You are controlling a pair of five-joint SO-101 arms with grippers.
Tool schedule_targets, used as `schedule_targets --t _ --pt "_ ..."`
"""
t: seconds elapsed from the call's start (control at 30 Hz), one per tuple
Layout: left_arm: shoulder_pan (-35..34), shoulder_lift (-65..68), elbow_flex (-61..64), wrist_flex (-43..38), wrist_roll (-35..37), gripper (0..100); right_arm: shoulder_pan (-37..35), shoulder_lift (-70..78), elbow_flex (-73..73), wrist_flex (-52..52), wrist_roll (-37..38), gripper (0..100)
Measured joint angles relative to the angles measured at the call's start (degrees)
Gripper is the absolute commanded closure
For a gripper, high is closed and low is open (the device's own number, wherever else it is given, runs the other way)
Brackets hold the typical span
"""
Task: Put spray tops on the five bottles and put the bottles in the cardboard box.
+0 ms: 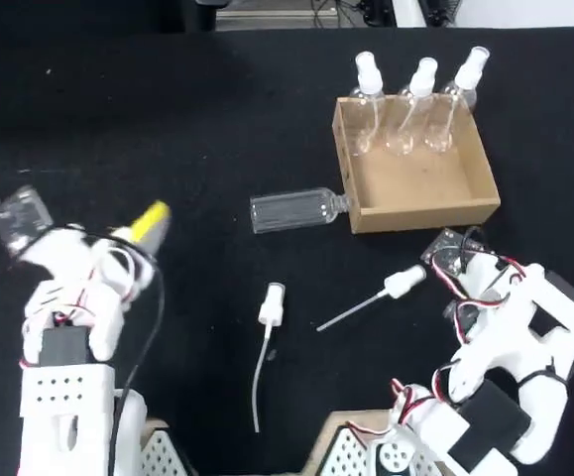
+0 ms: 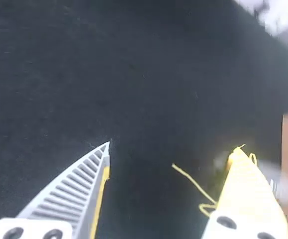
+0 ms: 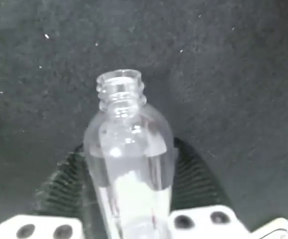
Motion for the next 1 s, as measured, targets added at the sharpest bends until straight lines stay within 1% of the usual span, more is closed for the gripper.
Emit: schedule_targets --t 0.1,0.23,0.37,0.5,0.57,0.67,0.77,0.9,1.0 --pt "5.98 0.00 -3.34 4.31 -5.80 65 0.00 -3.16 -4.31 5.45 -8.00 98.8" --pt "10.46 3.08 -7.30 8.35 -12.57 65 0.00 -10.20 -13.27 14.33 -21.27 98.8" --pt "15.38 13.27 -14.15 12.84 -19.69 65 -2.02 -17.41 -17.05 16.79 -32.97 98.8" --pt "22.59 27.25 -24.53 21.98 -21.45 65 -6.24 -22.86 -17.23 16.97 -41.14 98.8" --pt "25.76 33.14 -29.19 25.32 -21.45 65 -7.91 -25.14 -17.23 17.05 -42.90 98.8" --pt "30.86 40.18 -31.91 25.93 -21.45 65 -9.23 -27.16 -17.23 17.49 -43.78 98.8" --pt "33.05 46.59 -32.35 22.95 -21.45 65 -9.41 -27.60 -17.41 17.49 -43.78 98.7" --pt "32.97 55.74 -33.05 17.41 -21.45 65 -9.41 -27.60 -17.41 17.67 -43.78 98.7" --pt "33.32 61.54 -35.60 15.47 -21.45 65 -9.41 -27.60 -17.49 19.16 -43.78 98.7"
